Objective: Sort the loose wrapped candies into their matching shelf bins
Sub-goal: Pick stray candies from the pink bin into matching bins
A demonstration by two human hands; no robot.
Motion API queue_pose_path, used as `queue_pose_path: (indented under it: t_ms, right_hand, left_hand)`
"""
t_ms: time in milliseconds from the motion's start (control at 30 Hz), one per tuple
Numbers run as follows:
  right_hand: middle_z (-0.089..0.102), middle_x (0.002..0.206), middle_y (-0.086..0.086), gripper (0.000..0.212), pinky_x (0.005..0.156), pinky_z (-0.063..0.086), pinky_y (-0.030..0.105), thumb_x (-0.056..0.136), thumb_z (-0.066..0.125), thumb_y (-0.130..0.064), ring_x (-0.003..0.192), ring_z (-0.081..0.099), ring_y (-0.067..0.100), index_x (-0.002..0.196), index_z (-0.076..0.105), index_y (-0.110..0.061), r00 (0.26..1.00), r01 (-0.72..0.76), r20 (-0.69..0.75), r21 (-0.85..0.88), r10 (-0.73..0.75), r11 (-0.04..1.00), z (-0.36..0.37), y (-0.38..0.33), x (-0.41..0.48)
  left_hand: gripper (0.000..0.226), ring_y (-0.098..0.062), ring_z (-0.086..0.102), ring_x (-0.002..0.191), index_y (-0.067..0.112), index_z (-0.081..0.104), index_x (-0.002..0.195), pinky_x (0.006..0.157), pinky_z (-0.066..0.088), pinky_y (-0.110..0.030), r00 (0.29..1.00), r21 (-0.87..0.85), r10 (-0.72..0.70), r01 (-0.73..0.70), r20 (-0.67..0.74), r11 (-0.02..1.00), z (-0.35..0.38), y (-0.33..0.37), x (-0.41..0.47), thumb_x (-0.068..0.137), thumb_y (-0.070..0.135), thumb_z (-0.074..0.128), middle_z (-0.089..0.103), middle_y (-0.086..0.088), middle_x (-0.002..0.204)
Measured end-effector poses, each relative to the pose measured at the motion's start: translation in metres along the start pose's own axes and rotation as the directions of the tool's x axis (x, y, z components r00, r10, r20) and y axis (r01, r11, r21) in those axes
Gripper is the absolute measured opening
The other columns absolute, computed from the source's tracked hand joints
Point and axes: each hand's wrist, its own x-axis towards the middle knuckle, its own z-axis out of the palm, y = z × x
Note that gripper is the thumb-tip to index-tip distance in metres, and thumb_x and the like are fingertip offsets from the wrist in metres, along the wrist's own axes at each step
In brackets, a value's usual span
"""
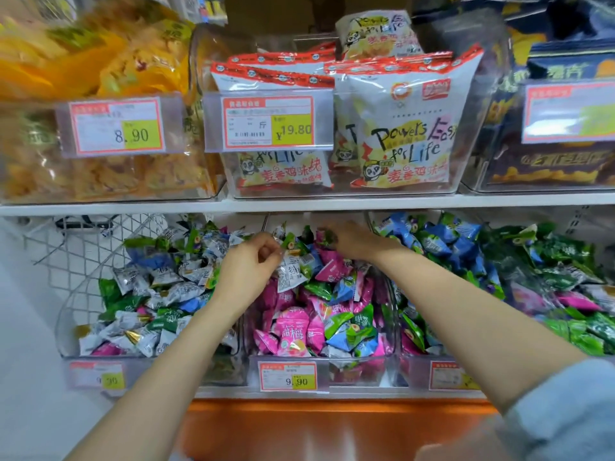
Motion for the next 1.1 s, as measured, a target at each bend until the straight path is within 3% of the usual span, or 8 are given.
queue_pose_path:
  t_ms: [67,167,333,500,667,733,900,1100]
  right_hand:
    - [0.055,0.129,0.013,0.040,0.074,0.051,0.029,0.095,0.044,-0.005,0.089,0.060,0.020,0.130,0.051,-0.021,0.997,-0.028,-0.068,-0.001,0.027,1.000,0.003,0.000,0.000]
    - [0.060,0.122,0.005,0.029,0.071,0.041,0.019,0.094,0.053,-0.022,0.086,0.058,0.014,0.123,0.056,-0.021,0.975,-0.090,-0.205,0.007,0.090,0.996,-0.003,-0.008,-0.009]
    - [0.046,0.141,0.009,0.075,0.099,0.037,0.027,0.081,0.070,-0.039,0.126,0.046,0.025,0.140,0.037,-0.007,0.946,-0.182,-0.185,0.369,0.264,0.911,-0.022,-0.044,-0.042]
    - [0.067,0.085,0.006,0.042,0.064,0.057,0.020,0.076,0.074,-0.005,0.060,0.065,0.011,0.115,0.060,-0.001,0.987,-0.076,-0.029,0.784,0.159,0.616,-0.011,-0.075,-0.046]
    - [0.060,0.075,0.010,0.025,0.054,0.055,0.018,0.082,0.065,0.006,0.047,0.060,0.007,0.102,0.055,-0.003,0.999,-0.014,-0.014,0.851,0.049,0.524,0.011,-0.110,-0.031]
    - [0.059,0.080,0.011,0.028,0.059,0.056,0.023,0.082,0.064,0.007,0.054,0.062,0.011,0.107,0.055,-0.002,0.998,-0.028,-0.007,0.828,0.061,0.560,0.020,-0.122,-0.024]
    - [0.066,0.105,0.002,0.022,0.095,0.049,0.033,0.086,0.061,-0.001,0.100,0.061,0.020,0.106,0.067,-0.009,0.997,-0.004,-0.069,0.461,0.041,0.888,0.034,-0.129,-0.012]
    - [0.065,0.116,-0.003,0.020,0.086,0.041,0.016,0.090,0.061,-0.014,0.097,0.057,0.008,0.107,0.070,-0.019,0.993,0.048,-0.120,0.335,-0.008,0.941,0.033,-0.119,-0.023]
  left_hand:
    - [0.007,-0.022,0.063,0.060,0.010,0.061,0.087,0.057,0.053,-0.035,1.000,-0.056,-0.015,0.016,0.008,0.998,-0.001,-0.002,0.002,0.090,0.015,0.058,0.060,-0.006,0.063]
    - [0.009,-0.006,0.058,0.045,0.013,0.059,0.084,0.045,0.049,-0.019,0.997,-0.181,-0.076,0.080,0.025,0.980,-0.004,-0.002,0.003,0.092,0.010,0.056,0.059,-0.002,0.058]
    - [0.016,-0.020,0.068,0.060,0.016,0.056,0.082,0.055,0.057,-0.025,0.991,-0.356,-0.131,0.128,0.016,0.926,-0.014,-0.001,0.002,0.093,0.006,0.053,0.062,-0.005,0.073]
    - [0.005,-0.013,0.069,0.066,0.008,0.059,0.092,0.065,0.058,-0.025,0.982,-0.259,-0.130,0.090,-0.140,0.962,-0.044,-0.016,-0.003,0.093,0.007,0.054,0.066,-0.006,0.076]
    - [0.012,-0.024,0.067,0.075,0.017,0.061,0.085,0.072,0.055,-0.039,0.966,-0.008,-0.063,0.063,-0.250,0.998,-0.071,-0.045,-0.011,0.090,0.008,0.056,0.069,-0.007,0.083]
    - [0.012,-0.022,0.064,0.080,0.015,0.063,0.085,0.068,0.049,-0.032,0.970,0.018,-0.075,0.082,-0.229,0.997,-0.073,-0.053,-0.012,0.089,0.006,0.055,0.069,-0.008,0.092]
    - [0.020,-0.024,0.061,0.081,0.012,0.068,0.106,0.067,0.041,-0.030,0.996,0.181,-0.090,0.090,-0.009,0.979,-0.073,-0.068,-0.014,0.093,0.015,0.054,0.069,-0.009,0.103]
    - [0.023,-0.020,0.060,0.088,0.017,0.064,0.113,0.068,0.041,-0.027,0.998,0.235,-0.044,0.054,-0.048,0.971,-0.072,-0.060,-0.011,0.092,0.024,0.056,0.066,-0.002,0.109]
